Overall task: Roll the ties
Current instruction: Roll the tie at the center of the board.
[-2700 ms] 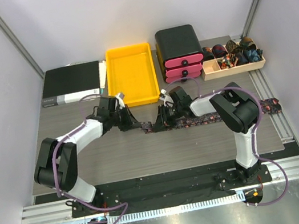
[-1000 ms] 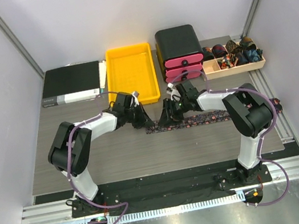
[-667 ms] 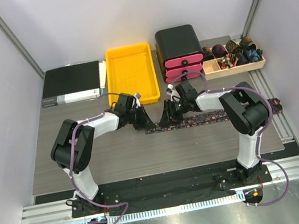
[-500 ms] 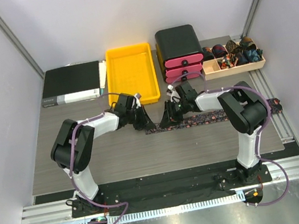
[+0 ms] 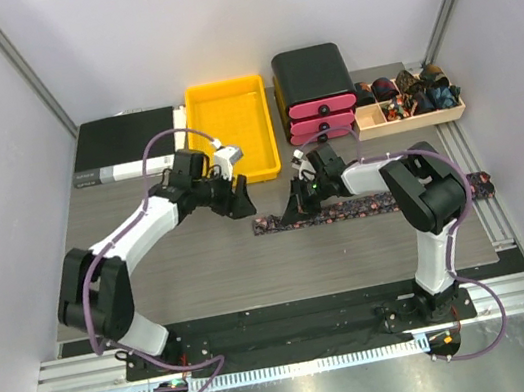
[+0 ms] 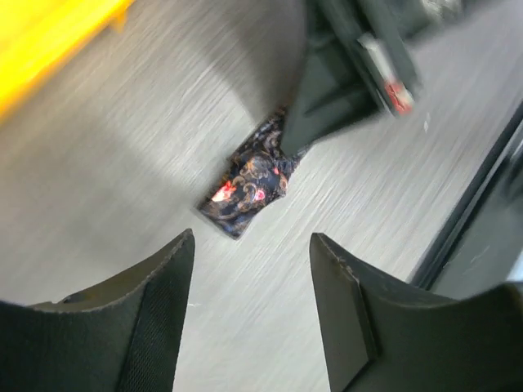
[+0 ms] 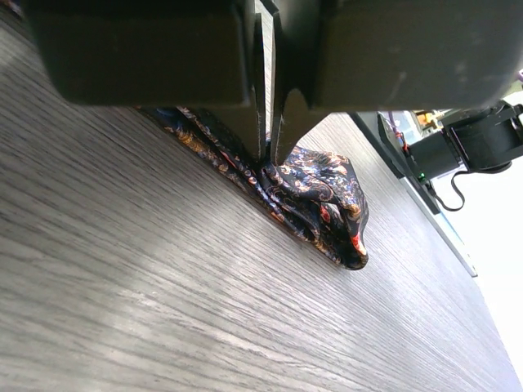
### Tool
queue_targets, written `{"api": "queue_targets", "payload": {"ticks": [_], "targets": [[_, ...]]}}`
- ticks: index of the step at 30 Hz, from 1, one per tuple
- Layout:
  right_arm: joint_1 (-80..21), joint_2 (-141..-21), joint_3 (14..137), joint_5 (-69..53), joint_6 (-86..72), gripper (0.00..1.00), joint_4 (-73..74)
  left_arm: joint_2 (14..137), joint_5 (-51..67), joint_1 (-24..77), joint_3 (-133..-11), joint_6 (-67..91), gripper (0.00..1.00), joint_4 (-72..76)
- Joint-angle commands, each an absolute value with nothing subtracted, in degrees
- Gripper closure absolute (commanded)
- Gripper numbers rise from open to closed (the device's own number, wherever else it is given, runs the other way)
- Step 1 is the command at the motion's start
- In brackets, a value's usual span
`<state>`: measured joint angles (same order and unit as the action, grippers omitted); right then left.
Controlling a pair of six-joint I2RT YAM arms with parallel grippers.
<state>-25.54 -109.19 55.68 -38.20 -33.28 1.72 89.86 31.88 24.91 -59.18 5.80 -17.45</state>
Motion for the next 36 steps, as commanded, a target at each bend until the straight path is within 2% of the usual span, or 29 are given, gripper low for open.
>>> {"api": "queue_targets", "payload": {"ticks": [1,5,8,19,23,25,31,34,36], "targets": [[-25.8,-111.0,56.2,-36.1,-30.8,0.97,2.5,88.0,38.1,25.7,-60.1,-30.1,0.4,-27.9],[-25.8,-111.8,56.4,-36.3,-30.8,0.98,2.8,91.7,36.4,27.8,-59.5,-44.1,0.4,-29.1],[-25.8,-111.9,56.5,-36.3,-30.6,0.99,3.2,94.1,34.3,29.3,-59.4,-47.5,0.4,-27.5],[-25.9,-112.2,56.6,-36.9,-30.3,0.99,4.0,101.9,26.2,33.7,-64.0,-50.4,0.45,-26.9],[-25.9,-112.2,56.3,-37.2,-30.6,0.99,3.7,103.5,22.9,35.1,-64.9,-50.1,0.54,-27.2],[-25.9,-112.1,55.7,-37.4,-30.7,0.99,3.3,104.2,20.8,35.1,-65.2,-49.5,0.56,-26.9],[-25.9,-112.0,55.0,-37.6,-30.9,0.99,3.0,103.3,21.8,35.1,-64.2,-49.3,0.5,-25.5],[-25.9,-112.0,55.1,-37.7,-31.3,0.99,2.8,103.7,22.2,35.1,-65.0,-49.0,0.57,-26.8],[-26.0,-112.1,55.0,-37.8,-31.6,0.99,2.6,103.5,22.9,35.1,-66.1,-48.6,0.68,-27.8]]}}
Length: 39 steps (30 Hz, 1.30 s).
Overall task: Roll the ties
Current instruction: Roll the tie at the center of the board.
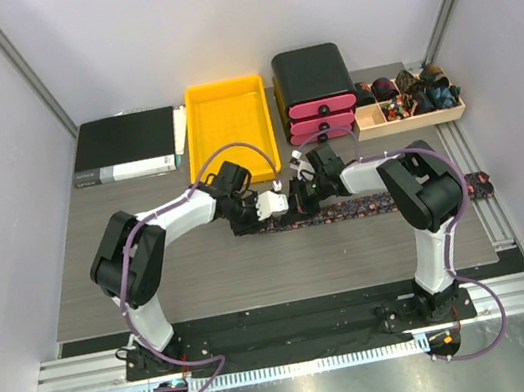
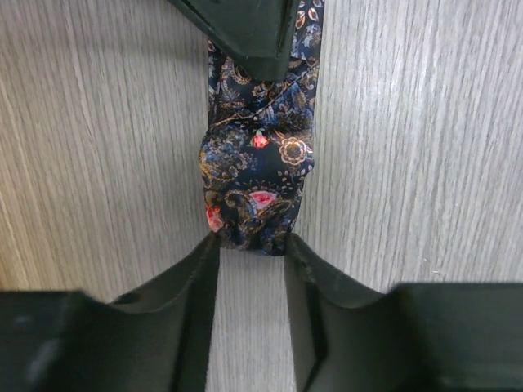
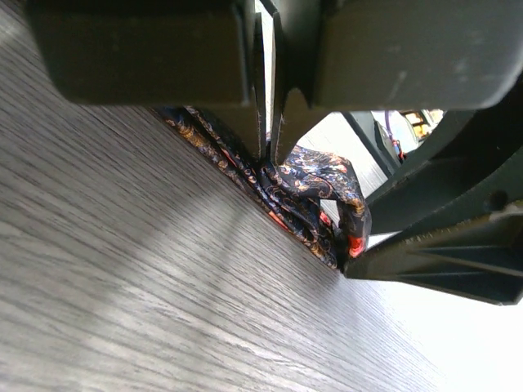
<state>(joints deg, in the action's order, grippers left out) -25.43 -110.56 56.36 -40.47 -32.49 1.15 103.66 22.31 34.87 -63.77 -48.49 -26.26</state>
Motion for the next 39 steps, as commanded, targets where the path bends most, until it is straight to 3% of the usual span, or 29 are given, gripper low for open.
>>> {"api": "queue_targets", "payload": {"ticks": [1,6,14,26,39], "targets": [[-26.0,-112.1,55.0,-37.9,-31.8,0.99,2.3,103.0,23.5,35.1,-66.3,-47.8,0.72,-28.0],[-26.5,-112.1,54.4,-38.5,-33.1,0.99,0.8,99.5,27.9,35.1,-66.7,-44.6,0.77,-27.6],[-26.5,-112.3,54.7,-39.5,-34.3,0.99,0.4,103.9,31.0,35.9,-72.9,-39.7,0.78,-29.3],[-26.1,-112.0,54.9,-42.1,-37.3,0.98,-2.9,108.6,27.2,39.0,-75.8,-41.8,0.78,-33.8],[-23.3,-106.5,55.5,-45.3,-38.4,0.81,2.6,113.2,20.9,39.9,-77.5,-43.9,0.77,-37.7]]}}
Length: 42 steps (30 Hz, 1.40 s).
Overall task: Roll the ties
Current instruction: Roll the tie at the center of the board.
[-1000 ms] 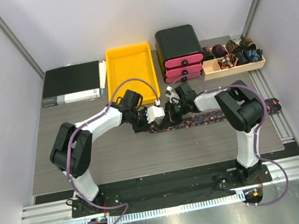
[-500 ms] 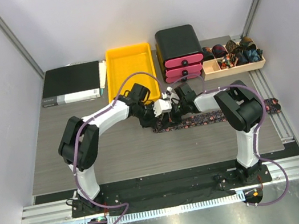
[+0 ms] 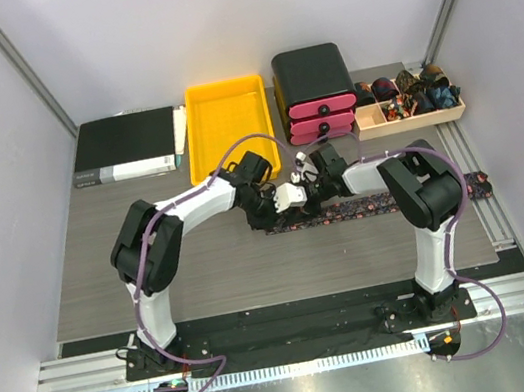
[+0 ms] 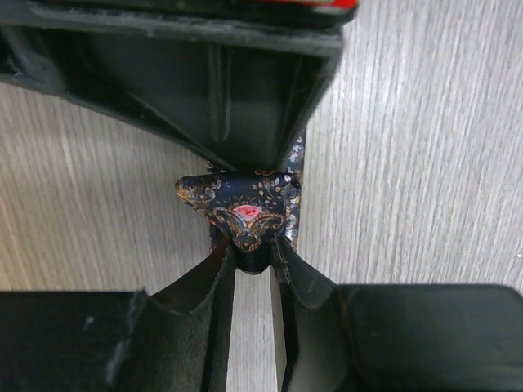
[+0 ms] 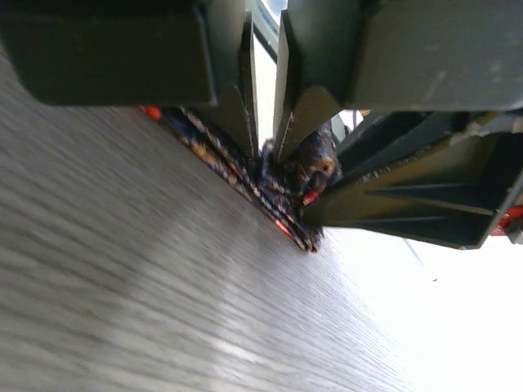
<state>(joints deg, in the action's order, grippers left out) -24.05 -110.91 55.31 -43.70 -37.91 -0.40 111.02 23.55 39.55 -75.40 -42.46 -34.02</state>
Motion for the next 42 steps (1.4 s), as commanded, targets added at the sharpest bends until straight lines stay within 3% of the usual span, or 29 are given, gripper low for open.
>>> {"api": "queue_targets", "payload": {"ticks": [1,7,11,21,34,38,42], "targets": [[-22.8,-106.3,55.8,-45.5,-38.0,0.8,4.2,113.6,20.7,39.9,-77.7,-44.3,0.77,-37.8],[-20.5,-103.3,56.5,-45.8,-32.9,0.75,10.8,114.3,20.8,39.8,-78.7,-44.9,0.76,-39.1],[-20.0,-102.8,56.4,-45.6,-33.3,0.66,10.5,114.3,21.0,39.9,-78.7,-45.1,0.74,-39.3],[-20.2,-103.7,50.8,-49.0,-47.3,0.65,-9.1,114.3,20.8,39.9,-78.6,-45.2,0.72,-39.3],[-22.8,-106.2,52.0,-47.7,-45.5,0.62,-8.6,114.7,20.7,39.9,-79.2,-45.5,0.72,-39.7],[-23.1,-107.3,52.3,-45.7,-42.6,0.66,-5.3,114.7,20.7,39.9,-79.1,-45.6,0.72,-39.6],[-22.8,-107.8,52.8,-43.8,-39.6,0.87,-1.9,114.3,20.5,39.7,-78.6,-45.7,0.71,-39.5]]}}
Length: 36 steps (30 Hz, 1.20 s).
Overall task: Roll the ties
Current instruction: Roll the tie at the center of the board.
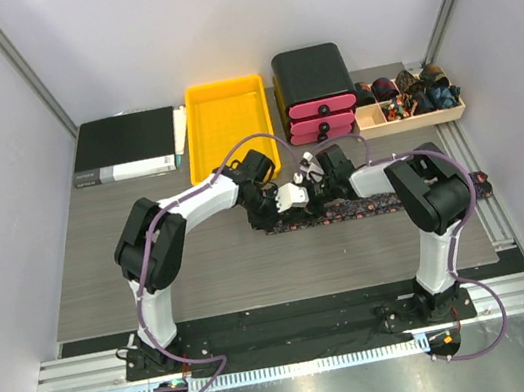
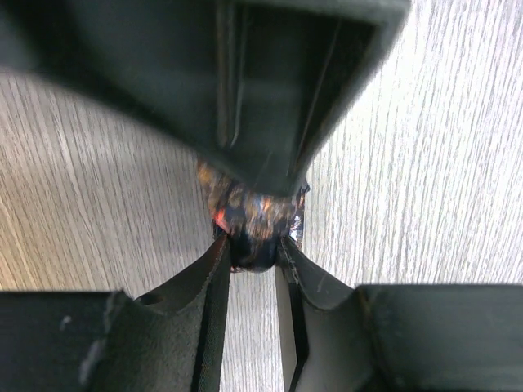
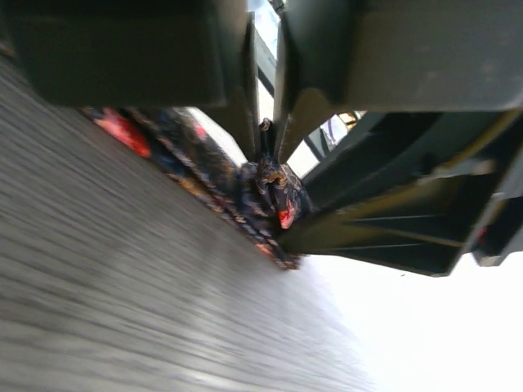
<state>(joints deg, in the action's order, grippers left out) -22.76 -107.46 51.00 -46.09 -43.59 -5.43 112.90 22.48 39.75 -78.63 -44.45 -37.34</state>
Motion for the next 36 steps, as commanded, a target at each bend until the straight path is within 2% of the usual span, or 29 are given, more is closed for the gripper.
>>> {"api": "queue_targets", "payload": {"ticks": [1,4,13,23,27,29,32,33,36], "targets": [[-22.6,-107.7,52.7,-43.1,-38.4,0.9,-1.4,114.2,20.7,39.6,-78.4,-45.7,0.69,-39.1],[-21.6,-107.8,53.3,-41.9,-36.4,0.98,2.2,112.7,22.0,38.5,-77.7,-46.1,0.64,-39.5],[-20.9,-111.4,54.7,-40.4,-34.1,0.99,4.8,105.0,29.7,34.1,-73.5,-50.9,0.45,-38.3],[-21.0,-115.2,55.2,-39.4,-33.2,0.99,6.3,108.5,26.0,36.6,-74.6,-48.2,0.37,-35.8],[-21.0,-115.5,55.3,-39.4,-33.0,0.99,6.4,110.4,21.9,38.3,-74.6,-47.6,0.38,-35.2],[-21.0,-115.6,55.0,-39.4,-32.9,0.99,6.4,111.0,20.2,38.8,-74.4,-47.7,0.42,-35.1],[-21.0,-115.8,54.7,-39.3,-32.7,0.99,6.5,110.6,19.8,38.8,-74.4,-46.5,0.53,-35.2],[-21.0,-116.0,54.6,-39.4,-32.6,0.99,6.6,110.1,19.8,38.8,-74.3,-46.1,0.59,-34.8],[-21.0,-116.1,54.5,-39.2,-32.7,0.99,6.4,107.3,21.4,38.8,-73.4,-45.4,0.66,-33.2]]}}
